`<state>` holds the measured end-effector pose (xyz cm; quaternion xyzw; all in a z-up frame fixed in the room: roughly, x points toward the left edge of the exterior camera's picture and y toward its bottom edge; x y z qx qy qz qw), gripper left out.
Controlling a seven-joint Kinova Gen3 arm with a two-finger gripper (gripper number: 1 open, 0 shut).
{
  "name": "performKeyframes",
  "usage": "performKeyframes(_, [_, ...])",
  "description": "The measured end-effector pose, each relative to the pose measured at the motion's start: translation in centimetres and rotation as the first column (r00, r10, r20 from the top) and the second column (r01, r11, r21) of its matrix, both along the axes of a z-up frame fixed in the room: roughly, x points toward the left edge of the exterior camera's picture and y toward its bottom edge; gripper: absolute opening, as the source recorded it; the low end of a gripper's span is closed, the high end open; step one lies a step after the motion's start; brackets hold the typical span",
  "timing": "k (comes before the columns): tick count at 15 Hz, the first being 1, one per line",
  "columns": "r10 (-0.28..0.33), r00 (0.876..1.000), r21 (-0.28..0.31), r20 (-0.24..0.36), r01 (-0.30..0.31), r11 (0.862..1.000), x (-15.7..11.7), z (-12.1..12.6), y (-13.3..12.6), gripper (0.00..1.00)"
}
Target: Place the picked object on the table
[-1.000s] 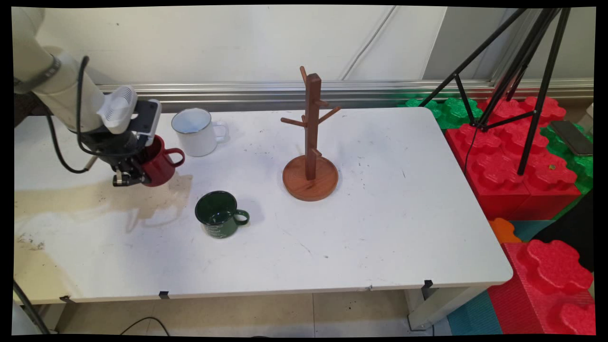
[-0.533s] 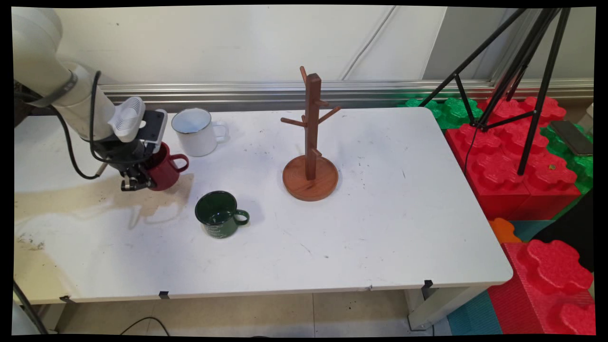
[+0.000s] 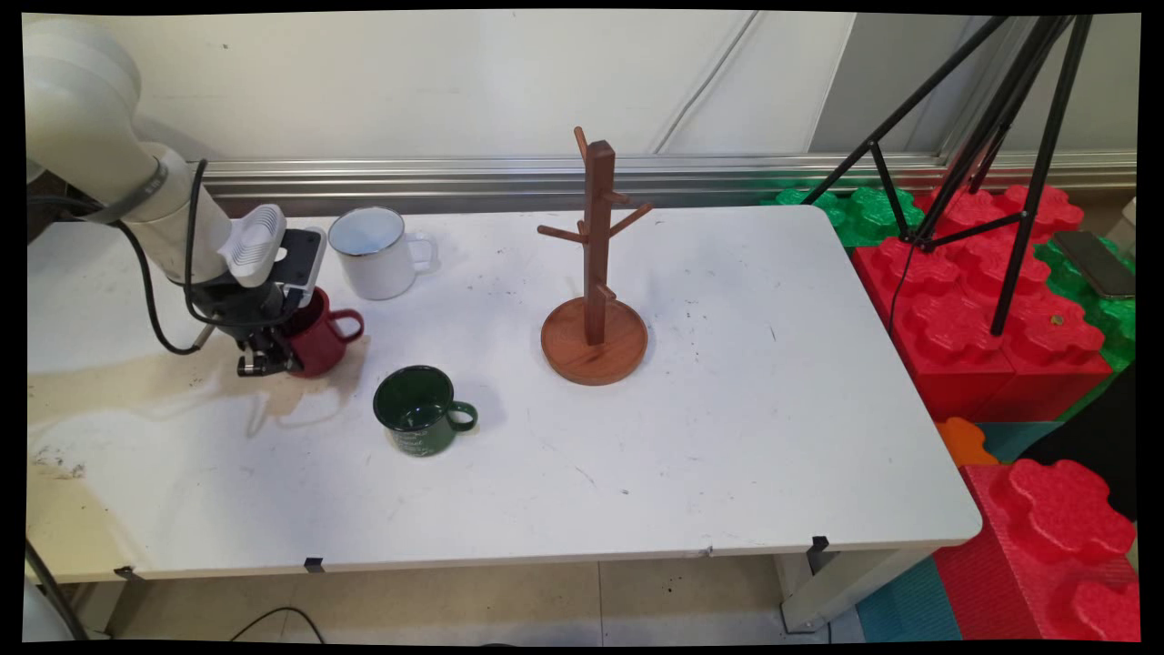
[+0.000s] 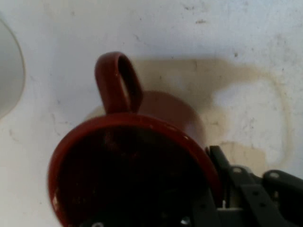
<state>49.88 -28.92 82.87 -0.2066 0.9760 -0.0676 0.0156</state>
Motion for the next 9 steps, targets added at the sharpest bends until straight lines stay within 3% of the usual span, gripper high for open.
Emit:
performKeyframes(1, [-0.002, 1.0, 0.002, 0.0, 0.002, 1.0, 0.05, -0.11, 0.0, 1.0])
performKeyframes(9, [-0.024, 1.0, -0.003, -0.001, 0.024, 1.0, 0.34, -0.07, 0.0, 1.0])
